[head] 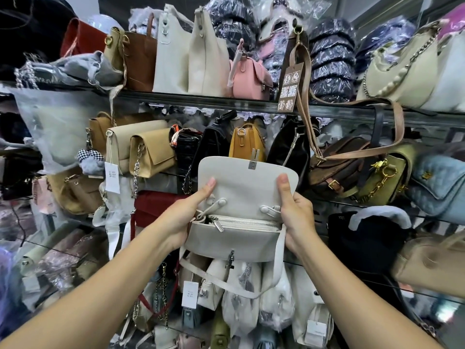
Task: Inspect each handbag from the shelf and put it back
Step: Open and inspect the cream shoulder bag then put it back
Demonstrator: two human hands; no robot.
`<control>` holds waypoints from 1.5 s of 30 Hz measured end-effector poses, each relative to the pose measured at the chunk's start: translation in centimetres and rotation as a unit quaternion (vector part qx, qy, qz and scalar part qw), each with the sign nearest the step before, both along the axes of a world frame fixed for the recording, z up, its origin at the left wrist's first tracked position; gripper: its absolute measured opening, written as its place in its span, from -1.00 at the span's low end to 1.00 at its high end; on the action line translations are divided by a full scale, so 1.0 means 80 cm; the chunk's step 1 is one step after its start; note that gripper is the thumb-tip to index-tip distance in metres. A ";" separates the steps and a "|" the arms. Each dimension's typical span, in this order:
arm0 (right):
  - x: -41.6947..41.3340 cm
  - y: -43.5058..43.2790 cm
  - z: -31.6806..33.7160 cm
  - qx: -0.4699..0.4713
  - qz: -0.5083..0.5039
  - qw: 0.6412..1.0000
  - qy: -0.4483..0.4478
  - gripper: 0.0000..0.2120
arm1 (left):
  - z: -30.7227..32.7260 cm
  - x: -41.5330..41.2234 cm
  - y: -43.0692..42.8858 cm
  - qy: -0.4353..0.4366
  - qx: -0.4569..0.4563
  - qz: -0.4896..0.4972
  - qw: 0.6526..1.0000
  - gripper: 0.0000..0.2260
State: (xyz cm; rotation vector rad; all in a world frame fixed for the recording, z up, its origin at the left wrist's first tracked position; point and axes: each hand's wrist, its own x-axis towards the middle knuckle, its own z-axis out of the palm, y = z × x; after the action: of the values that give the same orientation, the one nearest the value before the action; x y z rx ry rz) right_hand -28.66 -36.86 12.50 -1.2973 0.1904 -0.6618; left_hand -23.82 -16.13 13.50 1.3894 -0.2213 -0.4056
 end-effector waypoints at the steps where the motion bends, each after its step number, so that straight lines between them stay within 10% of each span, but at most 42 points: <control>1: 0.001 -0.001 -0.001 -0.011 0.003 1.000 0.002 -0.40 | 0.000 0.001 -0.002 -0.011 0.005 0.031 0.999 -0.25; 7: 0.006 -0.014 -0.012 -0.085 0.039 0.994 0.052 -0.25 | -0.005 0.009 -0.018 -0.056 -0.039 0.160 0.985 -0.58; 11: 0.005 -0.018 -0.020 -0.101 0.057 0.992 0.046 -0.75 | -0.017 0.024 -0.023 -0.047 -0.057 0.212 0.974 -0.48; 16: -0.011 -0.015 -0.028 -0.292 -0.176 0.940 0.024 -0.68 | -0.026 0.046 -0.021 -0.043 -0.071 0.317 0.945 -0.53; 20: -0.023 -0.005 -0.035 -0.391 -0.025 0.917 0.078 -0.60 | -0.027 0.052 -0.021 -0.080 -0.031 0.383 0.920 -0.41; 27: -0.001 -0.005 -0.058 -0.249 0.070 0.939 0.228 -0.64 | -0.021 0.032 -0.021 -0.143 0.026 0.405 0.903 -0.35; 33: 0.014 0.000 -0.078 -0.172 0.078 0.964 0.188 -0.71 | -0.036 0.047 -0.017 -0.123 -0.008 0.369 0.921 -0.38; 45: 0.029 0.012 -0.064 0.005 0.063 0.993 0.098 -0.21 | -0.030 0.029 -0.012 -0.070 -0.075 0.298 0.949 -0.52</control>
State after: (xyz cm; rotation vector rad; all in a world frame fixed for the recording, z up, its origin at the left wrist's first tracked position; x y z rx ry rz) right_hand -26.35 -35.91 7.42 -1.3528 0.2691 -0.4266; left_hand -21.53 -17.08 11.12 1.2635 0.0578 0.2097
